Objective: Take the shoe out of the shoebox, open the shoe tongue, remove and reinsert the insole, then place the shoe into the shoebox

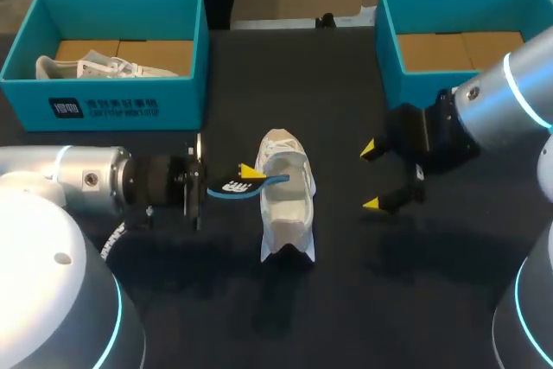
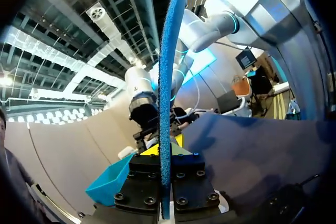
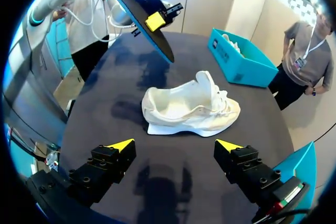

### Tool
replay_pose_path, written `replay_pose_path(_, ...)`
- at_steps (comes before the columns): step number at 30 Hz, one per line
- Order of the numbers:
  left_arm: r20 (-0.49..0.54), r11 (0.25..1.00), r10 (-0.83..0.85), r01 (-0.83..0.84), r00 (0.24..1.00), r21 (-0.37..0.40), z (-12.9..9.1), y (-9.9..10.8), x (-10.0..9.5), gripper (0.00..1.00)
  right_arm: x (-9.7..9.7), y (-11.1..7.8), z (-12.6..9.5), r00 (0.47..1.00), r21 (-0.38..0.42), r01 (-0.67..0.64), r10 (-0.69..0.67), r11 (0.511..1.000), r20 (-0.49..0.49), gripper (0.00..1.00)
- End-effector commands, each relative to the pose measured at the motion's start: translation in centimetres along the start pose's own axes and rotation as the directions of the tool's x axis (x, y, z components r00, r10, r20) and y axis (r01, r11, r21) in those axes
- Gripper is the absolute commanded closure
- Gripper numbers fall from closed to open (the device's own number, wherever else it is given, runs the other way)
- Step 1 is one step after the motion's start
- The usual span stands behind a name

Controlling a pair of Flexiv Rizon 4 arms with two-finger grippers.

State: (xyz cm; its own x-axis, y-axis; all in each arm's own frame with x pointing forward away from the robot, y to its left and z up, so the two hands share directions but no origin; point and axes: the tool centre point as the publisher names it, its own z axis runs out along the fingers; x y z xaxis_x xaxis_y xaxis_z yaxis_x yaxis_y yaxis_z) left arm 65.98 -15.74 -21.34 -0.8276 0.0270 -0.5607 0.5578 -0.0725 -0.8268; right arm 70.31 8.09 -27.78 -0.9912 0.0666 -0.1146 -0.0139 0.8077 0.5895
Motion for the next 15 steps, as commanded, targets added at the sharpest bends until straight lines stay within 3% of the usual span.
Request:
replay_pose_path(1,-0.003,1.0,-0.007,0.007,1.0,0.027,0.8,1.6,0.2,1.0,-0.7,0.4,2.1,1.0,0.03,0.013,-0.012,0.999,-0.017,0.0)
replay_pose_path(8,-0.015,1.0,0.004,-0.004,1.0,-0.006,1.2,3.1,0.8,1.0,-1.0,0.3,3.6,0.998,0.049,0.036,-0.033,0.998,-0.048,0.0)
replay_pose_path(15,-0.015,1.0,0.004,-0.004,1.0,-0.006,1.2,3.1,0.8,1.0,-1.0,0.1,4.1,0.998,0.081,0.025,-0.021,0.996,-0.054,0.0)
